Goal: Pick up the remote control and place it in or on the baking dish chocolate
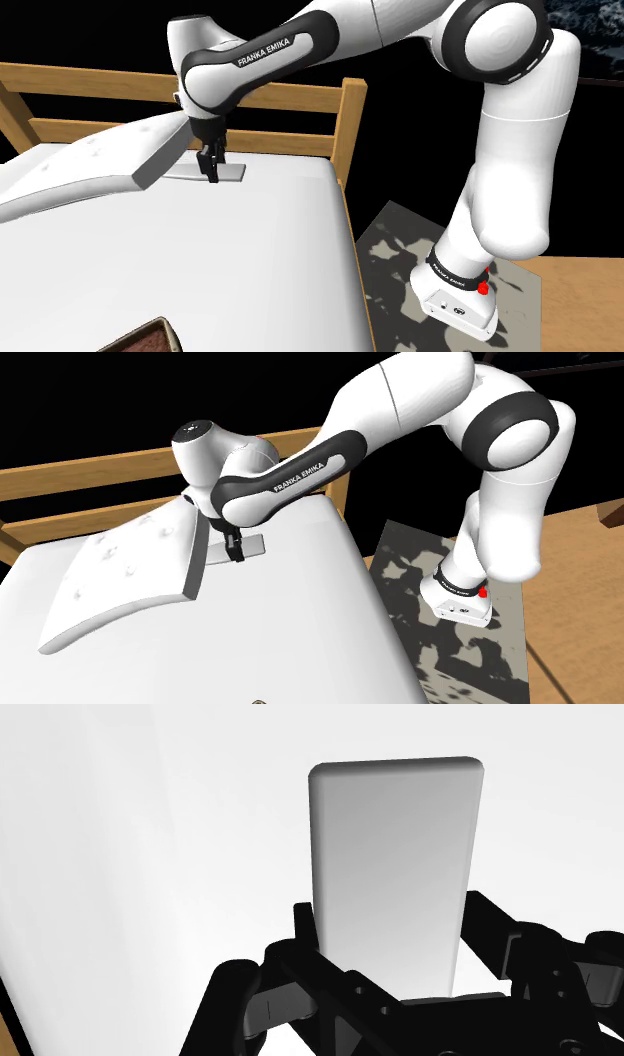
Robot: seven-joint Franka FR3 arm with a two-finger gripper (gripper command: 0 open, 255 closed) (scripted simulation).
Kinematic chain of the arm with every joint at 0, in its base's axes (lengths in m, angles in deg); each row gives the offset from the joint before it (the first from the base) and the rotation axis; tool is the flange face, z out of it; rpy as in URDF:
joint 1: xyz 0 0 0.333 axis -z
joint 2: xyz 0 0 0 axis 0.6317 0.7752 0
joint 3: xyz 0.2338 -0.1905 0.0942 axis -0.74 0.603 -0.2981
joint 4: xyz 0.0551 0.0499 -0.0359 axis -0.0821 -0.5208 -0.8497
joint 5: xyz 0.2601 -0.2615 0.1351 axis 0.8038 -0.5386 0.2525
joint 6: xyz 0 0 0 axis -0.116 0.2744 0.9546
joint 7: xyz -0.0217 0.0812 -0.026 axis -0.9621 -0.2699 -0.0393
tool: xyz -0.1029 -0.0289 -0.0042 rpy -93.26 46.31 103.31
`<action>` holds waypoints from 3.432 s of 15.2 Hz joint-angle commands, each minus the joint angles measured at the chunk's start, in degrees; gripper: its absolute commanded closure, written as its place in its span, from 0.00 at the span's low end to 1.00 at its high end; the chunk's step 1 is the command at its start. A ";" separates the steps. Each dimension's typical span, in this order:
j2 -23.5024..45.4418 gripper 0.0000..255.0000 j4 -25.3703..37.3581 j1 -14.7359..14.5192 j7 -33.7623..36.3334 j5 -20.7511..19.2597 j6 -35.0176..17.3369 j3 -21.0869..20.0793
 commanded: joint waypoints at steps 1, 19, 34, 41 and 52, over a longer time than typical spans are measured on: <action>-0.61 1.00 0.84 0.06 -0.11 0.13 1.38 -0.03; -2.92 1.00 11.10 0.01 -0.42 0.65 13.92 -0.25; -9.69 1.00 1.96 -10.43 17.63 0.73 11.56 -7.63; -8.57 1.00 3.29 -15.84 26.93 -0.21 11.96 -11.38; -0.76 1.00 13.13 -26.31 42.37 -4.40 14.98 -16.41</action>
